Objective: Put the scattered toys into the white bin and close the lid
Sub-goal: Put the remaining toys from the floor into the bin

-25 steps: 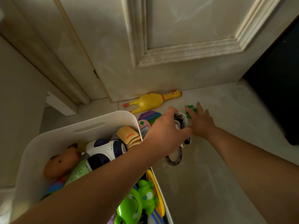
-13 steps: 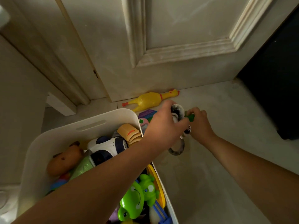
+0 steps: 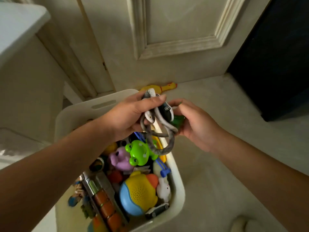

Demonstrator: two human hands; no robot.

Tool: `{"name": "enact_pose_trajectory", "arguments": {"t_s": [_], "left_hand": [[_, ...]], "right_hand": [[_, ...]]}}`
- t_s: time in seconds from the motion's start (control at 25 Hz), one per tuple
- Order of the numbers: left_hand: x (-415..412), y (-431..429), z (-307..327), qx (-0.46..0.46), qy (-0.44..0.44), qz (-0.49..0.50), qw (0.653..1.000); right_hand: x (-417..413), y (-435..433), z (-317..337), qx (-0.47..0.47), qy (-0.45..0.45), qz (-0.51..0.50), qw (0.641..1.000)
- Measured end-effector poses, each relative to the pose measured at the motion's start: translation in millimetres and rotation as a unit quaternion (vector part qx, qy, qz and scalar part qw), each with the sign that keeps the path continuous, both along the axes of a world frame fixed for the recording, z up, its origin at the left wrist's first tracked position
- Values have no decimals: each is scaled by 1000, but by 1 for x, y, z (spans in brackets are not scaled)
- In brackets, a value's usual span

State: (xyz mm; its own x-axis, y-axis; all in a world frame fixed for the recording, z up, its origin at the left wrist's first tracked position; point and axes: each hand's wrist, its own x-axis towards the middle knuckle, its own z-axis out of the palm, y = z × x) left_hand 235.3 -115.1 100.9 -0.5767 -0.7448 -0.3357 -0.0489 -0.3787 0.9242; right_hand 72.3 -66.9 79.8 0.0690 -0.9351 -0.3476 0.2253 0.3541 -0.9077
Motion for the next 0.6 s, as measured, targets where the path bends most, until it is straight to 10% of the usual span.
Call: {"name": "enact_pose_trajectory", "arguments": {"t_s": [0.16,0.32,0.6], "left_hand": [[63,51,-5,53,-116,3,992],[109,86,-30,84,-179,11,980],[147,91,-30,107,-145,95,979]], "right_hand": [[43,39,-1,33,125,123,984],[70,71,-17,-94,443,240,859],[94,51,-33,-220,427,163,861]]}}
